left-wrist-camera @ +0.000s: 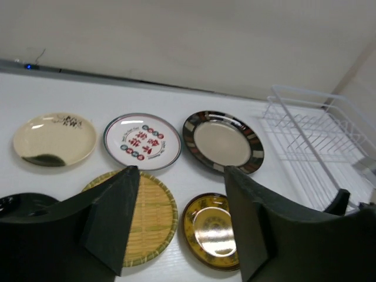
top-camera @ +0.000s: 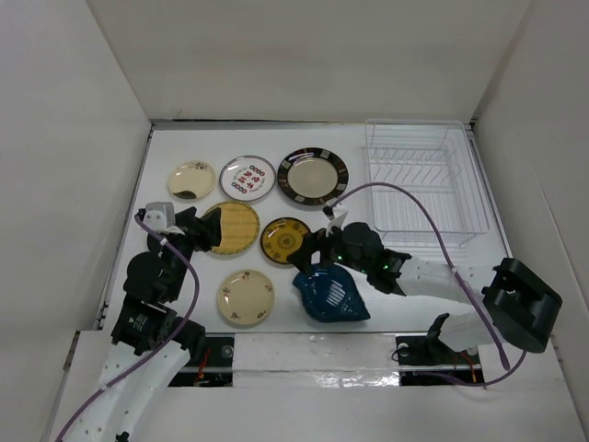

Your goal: Load the plates into the dish rack

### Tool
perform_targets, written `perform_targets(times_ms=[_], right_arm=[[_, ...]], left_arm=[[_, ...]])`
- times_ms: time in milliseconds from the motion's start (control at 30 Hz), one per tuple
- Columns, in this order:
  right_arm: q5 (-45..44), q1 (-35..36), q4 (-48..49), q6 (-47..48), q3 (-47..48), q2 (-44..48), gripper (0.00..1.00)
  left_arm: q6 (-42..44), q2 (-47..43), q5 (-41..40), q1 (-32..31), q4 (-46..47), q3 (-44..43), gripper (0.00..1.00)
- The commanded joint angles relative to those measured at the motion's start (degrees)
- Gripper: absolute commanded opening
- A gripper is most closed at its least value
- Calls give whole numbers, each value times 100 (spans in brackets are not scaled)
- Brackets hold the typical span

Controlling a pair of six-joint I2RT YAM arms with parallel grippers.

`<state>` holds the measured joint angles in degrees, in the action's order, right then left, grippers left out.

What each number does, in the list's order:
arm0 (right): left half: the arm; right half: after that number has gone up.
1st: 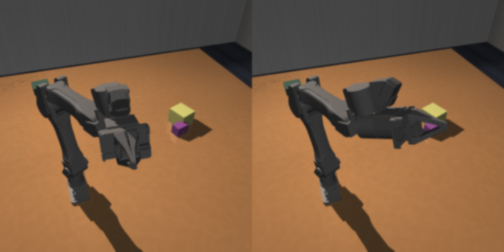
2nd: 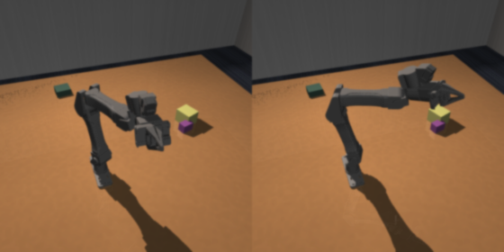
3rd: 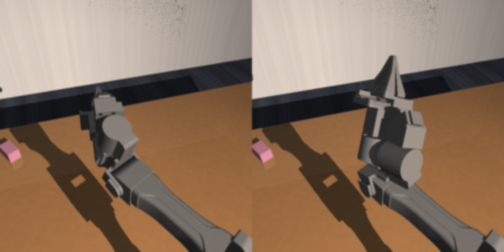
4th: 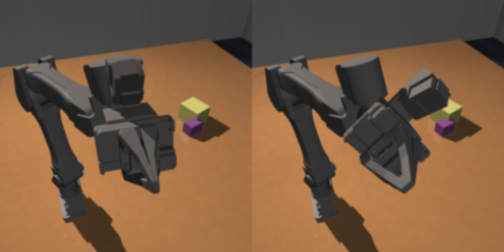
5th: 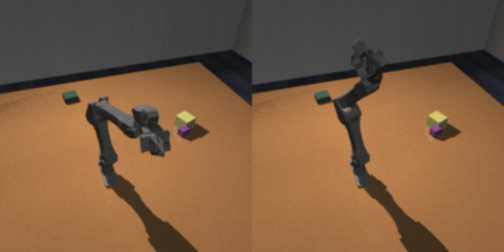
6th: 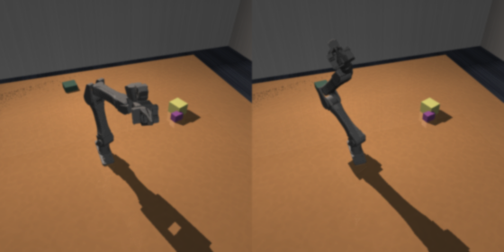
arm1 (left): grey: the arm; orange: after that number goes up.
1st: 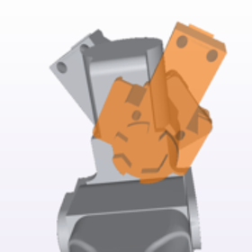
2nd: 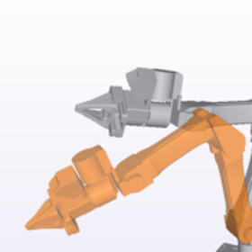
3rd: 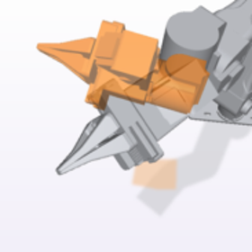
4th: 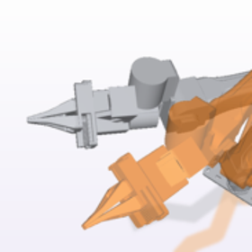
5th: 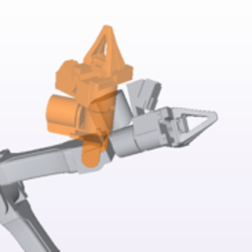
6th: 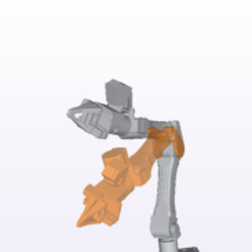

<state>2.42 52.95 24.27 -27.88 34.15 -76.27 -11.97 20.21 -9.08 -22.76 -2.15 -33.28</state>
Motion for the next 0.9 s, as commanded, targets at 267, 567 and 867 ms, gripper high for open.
perform_targets(times_ms=[267,567,867], right_arm=[[-1385,664,-933,124,2657,-547,100],[-856,857,-1644,590,2728,217,0],[-1068,919,-1786,617,2185,411,0]], left_arm=[[-157,-342,108,-378,233,-126,59],[-183,-518,-24,-124,92,-39,15],[-139,440,-717,-123,-154,-135,0]])
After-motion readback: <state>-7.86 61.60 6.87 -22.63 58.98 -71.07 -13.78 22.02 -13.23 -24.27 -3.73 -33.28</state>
